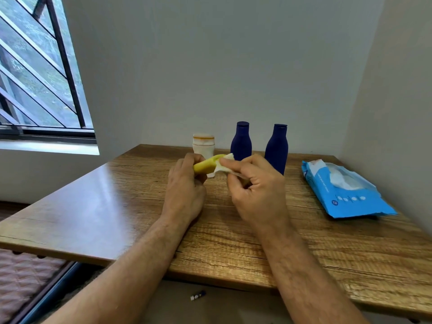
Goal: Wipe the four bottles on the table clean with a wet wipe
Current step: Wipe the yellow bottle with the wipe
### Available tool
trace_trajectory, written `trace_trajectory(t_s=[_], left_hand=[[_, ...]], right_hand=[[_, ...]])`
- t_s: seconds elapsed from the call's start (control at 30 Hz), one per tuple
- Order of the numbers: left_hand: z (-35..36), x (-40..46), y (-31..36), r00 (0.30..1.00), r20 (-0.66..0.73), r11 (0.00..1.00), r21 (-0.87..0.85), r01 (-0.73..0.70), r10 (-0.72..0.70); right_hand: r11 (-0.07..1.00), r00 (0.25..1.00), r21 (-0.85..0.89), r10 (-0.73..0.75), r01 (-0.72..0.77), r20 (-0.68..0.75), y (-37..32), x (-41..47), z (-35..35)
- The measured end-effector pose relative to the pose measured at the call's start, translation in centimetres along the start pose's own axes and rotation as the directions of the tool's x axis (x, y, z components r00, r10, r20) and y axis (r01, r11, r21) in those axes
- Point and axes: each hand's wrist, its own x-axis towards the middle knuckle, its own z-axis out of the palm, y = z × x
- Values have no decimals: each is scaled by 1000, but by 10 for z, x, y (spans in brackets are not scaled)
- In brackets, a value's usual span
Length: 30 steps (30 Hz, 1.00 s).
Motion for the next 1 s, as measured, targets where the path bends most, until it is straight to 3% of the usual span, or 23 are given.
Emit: trace_trajectory(t_s=[0.23, 0.43, 0.6, 0.8, 1.0], left_hand=[[2, 0, 2, 999, 47, 999, -52, -3, 6], [-1, 1, -3, 996, 88, 989, -147, 10, 3], [3, 4, -8, 996, 93, 996, -93, 12, -3], [3, 4, -7, 992, 126, 994, -109, 27, -13], [1, 4, -7, 989, 147, 993, -117, 26, -8]], right_hand=[[989, 979, 21, 151, -149, -138, 2, 2, 0], [1000, 999, 7, 26, -25, -45, 0, 1, -3], [999, 998, -1, -45, 45, 36, 2, -1, -2], [997, 996, 25, 73, -72, -57, 0, 0, -1], [997, 995, -44, 62, -65, -82, 1, 0, -1]])
